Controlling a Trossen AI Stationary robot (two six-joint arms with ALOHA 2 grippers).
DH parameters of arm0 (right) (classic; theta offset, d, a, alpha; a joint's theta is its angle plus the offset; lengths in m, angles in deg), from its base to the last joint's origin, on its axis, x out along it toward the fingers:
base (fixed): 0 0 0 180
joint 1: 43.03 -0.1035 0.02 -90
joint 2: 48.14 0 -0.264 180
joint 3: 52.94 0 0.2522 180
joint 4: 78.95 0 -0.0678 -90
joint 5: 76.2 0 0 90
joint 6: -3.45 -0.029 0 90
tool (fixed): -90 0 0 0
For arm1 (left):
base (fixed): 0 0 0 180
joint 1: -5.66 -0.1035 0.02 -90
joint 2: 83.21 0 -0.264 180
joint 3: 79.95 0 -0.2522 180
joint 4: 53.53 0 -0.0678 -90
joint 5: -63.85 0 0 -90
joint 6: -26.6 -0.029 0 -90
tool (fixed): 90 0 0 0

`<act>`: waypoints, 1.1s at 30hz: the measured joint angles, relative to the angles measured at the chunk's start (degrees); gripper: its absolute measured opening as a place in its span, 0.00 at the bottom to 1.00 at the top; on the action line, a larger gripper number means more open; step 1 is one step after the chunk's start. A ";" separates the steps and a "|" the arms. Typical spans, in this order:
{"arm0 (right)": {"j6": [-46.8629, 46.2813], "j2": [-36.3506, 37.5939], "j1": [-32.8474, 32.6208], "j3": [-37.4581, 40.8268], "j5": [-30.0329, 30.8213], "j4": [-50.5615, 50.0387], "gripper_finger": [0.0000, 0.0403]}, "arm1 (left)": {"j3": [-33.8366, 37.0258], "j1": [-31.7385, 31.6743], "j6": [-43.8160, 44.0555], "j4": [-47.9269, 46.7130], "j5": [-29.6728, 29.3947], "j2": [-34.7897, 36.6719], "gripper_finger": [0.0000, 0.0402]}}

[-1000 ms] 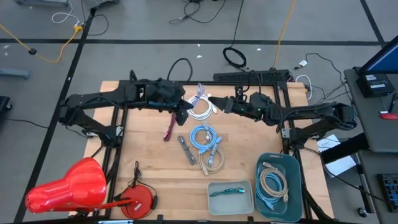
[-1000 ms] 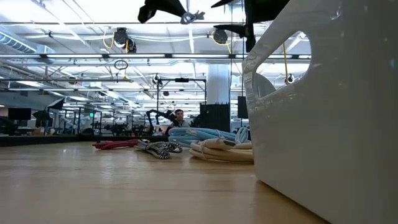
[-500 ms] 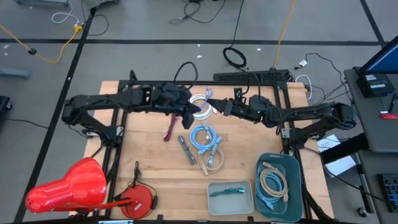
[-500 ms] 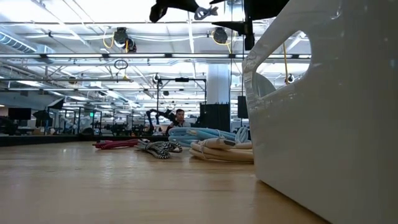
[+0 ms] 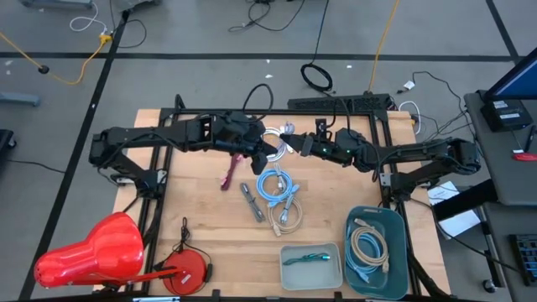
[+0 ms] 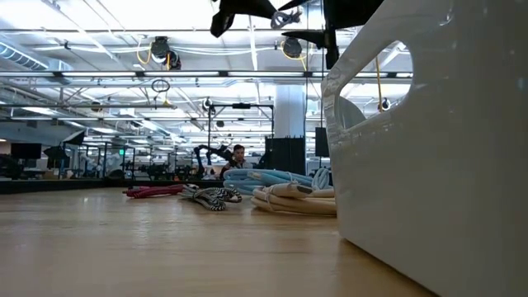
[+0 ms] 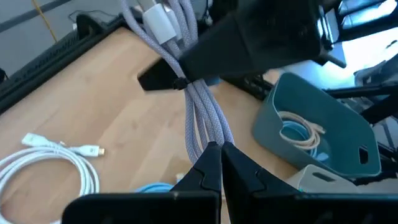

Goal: Pick & Place USB Port
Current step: Put the gray and white USB cable into the gray bin

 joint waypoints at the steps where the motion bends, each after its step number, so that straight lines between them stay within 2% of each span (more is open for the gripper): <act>1: -0.01 0.00 0.00 0.00 0.02 -0.05 0.41 | 0.02 -0.07 -0.02 0.21 0.07 -0.02 0.00; 13: 0.90 0.00 -0.11 0.00 -0.07 -0.36 0.09 | 0.02 -0.50 0.16 0.18 0.26 0.02 0.03; 20: 1.93 -0.02 -0.07 0.00 -4.32 -0.56 0.09 | 0.02 -0.86 -0.97 -1.80 -0.18 3.96 0.12; 25: 2.13 -0.02 -0.36 0.00 -13.21 -1.09 0.10 | 0.02 -1.09 -2.91 -2.10 -4.04 11.07 0.19; 28: 2.33 -0.02 -1.15 0.00 -23.48 -2.64 0.07 | -0.01 -1.09 -3.12 -2.69 -8.46 15.61 0.20; 30: 2.09 -0.02 -2.78 0.00 -30.30 -5.19 0.07 | -0.04 -1.09 -3.25 -4.27 -11.17 18.42 0.20; 33: 1.91 0.47 -6.85 0.00 -34.88 -11.14 0.07 | -0.06 -1.09 -3.17 -6.96 -13.62 21.31 0.19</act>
